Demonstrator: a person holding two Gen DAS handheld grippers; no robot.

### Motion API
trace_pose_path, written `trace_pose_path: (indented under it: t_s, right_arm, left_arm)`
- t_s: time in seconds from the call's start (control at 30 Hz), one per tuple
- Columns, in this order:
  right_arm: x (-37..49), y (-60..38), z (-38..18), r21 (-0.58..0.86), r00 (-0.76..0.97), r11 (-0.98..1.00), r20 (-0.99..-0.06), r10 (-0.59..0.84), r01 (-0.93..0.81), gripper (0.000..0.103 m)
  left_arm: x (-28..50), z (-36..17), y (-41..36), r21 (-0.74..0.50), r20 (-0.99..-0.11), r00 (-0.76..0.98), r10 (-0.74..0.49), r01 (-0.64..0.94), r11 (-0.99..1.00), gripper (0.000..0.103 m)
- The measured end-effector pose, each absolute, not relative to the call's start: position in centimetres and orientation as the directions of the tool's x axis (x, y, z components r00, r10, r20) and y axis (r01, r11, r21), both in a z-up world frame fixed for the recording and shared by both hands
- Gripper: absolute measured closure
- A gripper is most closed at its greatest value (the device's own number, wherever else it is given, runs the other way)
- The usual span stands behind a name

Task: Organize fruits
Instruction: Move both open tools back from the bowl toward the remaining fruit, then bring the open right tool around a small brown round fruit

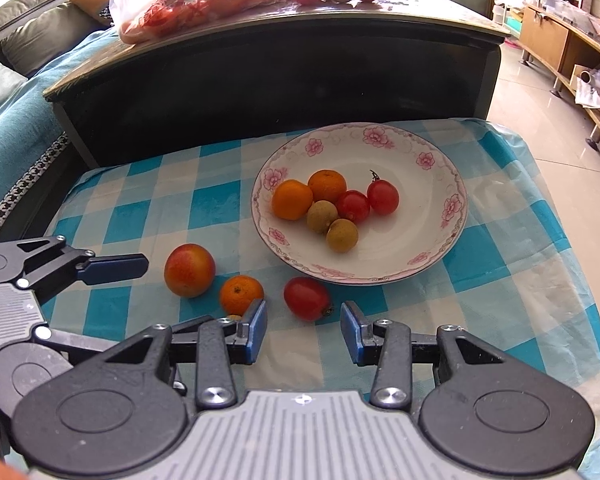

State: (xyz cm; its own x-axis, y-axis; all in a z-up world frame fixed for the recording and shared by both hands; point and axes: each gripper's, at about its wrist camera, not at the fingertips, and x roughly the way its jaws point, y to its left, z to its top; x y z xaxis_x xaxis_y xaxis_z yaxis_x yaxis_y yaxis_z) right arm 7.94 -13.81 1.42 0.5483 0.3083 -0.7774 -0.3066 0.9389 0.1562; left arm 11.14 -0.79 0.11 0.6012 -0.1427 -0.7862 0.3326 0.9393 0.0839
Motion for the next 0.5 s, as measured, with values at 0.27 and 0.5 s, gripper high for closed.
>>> trace_pose_path:
  t_s: [0.27,0.5]
  right_arm:
    - [7.8,-13.0,0.7,0.160,0.522,0.933,-0.792,0.317,-0.323,0.059]
    - [7.6,-11.8,0.0,0.171,0.497,0.922,-0.801,0.335,-0.346,0.059]
  left_arm:
    - [10.7,-0.3,1.2,0.080,-0.799,0.589,-0.123,0.307,0.948,0.028]
    - [10.5,-0.6,1.9,0.079,-0.808,0.577,-0.121,0.308,0.948,0.028]
